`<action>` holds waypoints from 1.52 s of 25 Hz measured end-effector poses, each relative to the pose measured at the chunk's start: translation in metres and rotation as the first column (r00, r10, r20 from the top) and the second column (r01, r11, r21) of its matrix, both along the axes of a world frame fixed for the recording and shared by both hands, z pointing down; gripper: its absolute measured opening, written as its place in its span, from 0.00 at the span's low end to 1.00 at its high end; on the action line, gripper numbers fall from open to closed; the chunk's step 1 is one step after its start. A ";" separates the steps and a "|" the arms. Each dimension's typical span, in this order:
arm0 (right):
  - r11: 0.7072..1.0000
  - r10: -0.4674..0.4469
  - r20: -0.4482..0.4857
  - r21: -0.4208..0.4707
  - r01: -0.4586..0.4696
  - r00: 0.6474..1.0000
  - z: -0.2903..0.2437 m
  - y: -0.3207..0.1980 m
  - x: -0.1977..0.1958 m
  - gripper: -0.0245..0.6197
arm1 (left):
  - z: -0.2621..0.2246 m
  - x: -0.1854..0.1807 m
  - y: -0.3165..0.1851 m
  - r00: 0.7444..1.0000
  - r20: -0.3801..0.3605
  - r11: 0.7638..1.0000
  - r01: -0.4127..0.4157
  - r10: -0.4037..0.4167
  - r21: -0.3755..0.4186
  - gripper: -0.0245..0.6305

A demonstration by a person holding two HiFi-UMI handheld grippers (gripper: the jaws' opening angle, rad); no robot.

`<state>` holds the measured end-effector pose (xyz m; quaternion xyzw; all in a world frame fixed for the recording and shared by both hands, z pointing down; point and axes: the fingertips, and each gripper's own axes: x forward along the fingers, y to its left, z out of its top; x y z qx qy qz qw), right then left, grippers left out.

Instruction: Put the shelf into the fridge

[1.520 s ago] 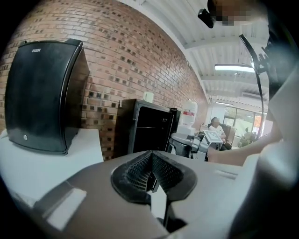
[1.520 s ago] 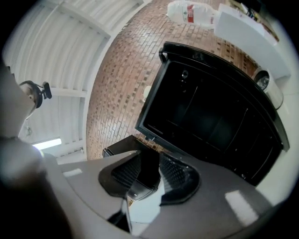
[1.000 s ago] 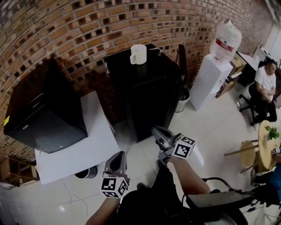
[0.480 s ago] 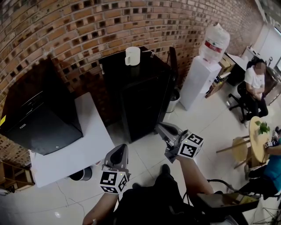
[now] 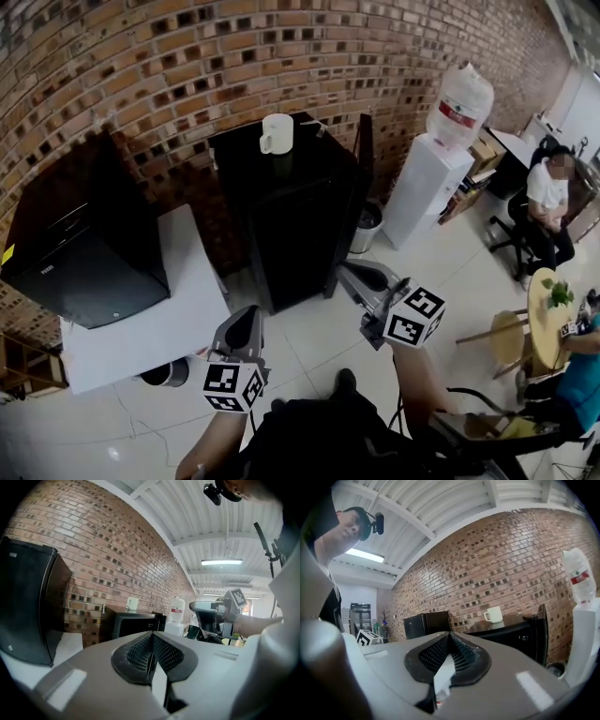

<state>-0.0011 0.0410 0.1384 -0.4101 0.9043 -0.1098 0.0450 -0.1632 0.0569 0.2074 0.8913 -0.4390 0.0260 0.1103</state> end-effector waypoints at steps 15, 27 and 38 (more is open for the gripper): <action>0.998 -0.032 -0.009 0.060 0.032 0.999 -0.041 -0.014 0.042 0.05 | -0.034 0.042 0.003 0.998 -0.048 1.000 0.029 -0.029 0.001 0.03; 0.996 -0.013 -0.080 0.088 0.020 0.997 -0.035 -0.010 0.062 0.05 | -0.058 0.035 -0.006 0.993 -0.039 0.992 0.113 -0.112 0.052 0.03; 0.997 -0.013 -0.065 0.075 0.018 0.998 -0.031 -0.001 0.069 0.05 | -0.064 0.038 0.001 0.991 -0.025 0.989 0.131 -0.129 0.067 0.03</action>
